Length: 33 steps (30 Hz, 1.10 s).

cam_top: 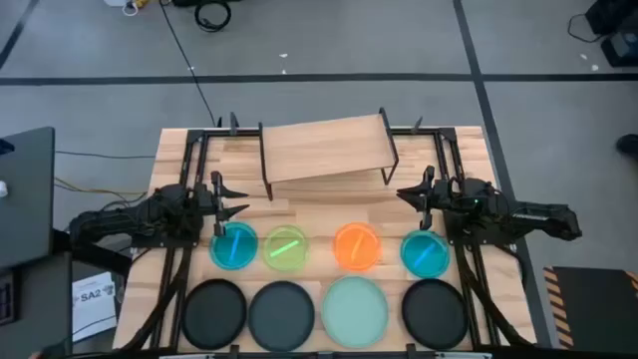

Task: Place and stack plates onto a shelf

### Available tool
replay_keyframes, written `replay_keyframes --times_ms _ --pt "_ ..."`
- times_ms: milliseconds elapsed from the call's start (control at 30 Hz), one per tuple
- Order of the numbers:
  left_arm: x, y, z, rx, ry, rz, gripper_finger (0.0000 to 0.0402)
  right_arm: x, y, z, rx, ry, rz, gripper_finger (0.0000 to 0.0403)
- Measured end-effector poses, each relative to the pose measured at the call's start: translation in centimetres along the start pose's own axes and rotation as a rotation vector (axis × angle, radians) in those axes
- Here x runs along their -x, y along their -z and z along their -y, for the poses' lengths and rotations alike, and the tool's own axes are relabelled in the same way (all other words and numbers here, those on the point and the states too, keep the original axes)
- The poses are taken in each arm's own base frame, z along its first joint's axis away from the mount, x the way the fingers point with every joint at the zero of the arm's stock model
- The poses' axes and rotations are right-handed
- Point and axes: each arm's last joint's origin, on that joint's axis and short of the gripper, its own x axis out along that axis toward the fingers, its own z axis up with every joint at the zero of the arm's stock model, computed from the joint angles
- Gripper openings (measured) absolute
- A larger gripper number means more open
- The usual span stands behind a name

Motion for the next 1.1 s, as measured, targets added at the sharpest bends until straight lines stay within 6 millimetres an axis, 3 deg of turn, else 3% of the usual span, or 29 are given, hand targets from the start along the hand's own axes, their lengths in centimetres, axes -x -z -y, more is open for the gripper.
replay_keyframes --times_ms 1100 --pt "-0.01 -0.64 -0.12 0.002 -0.015 0.067 0.0141 0.00 0.00 0.00 0.000 0.000 0.000 0.0052"
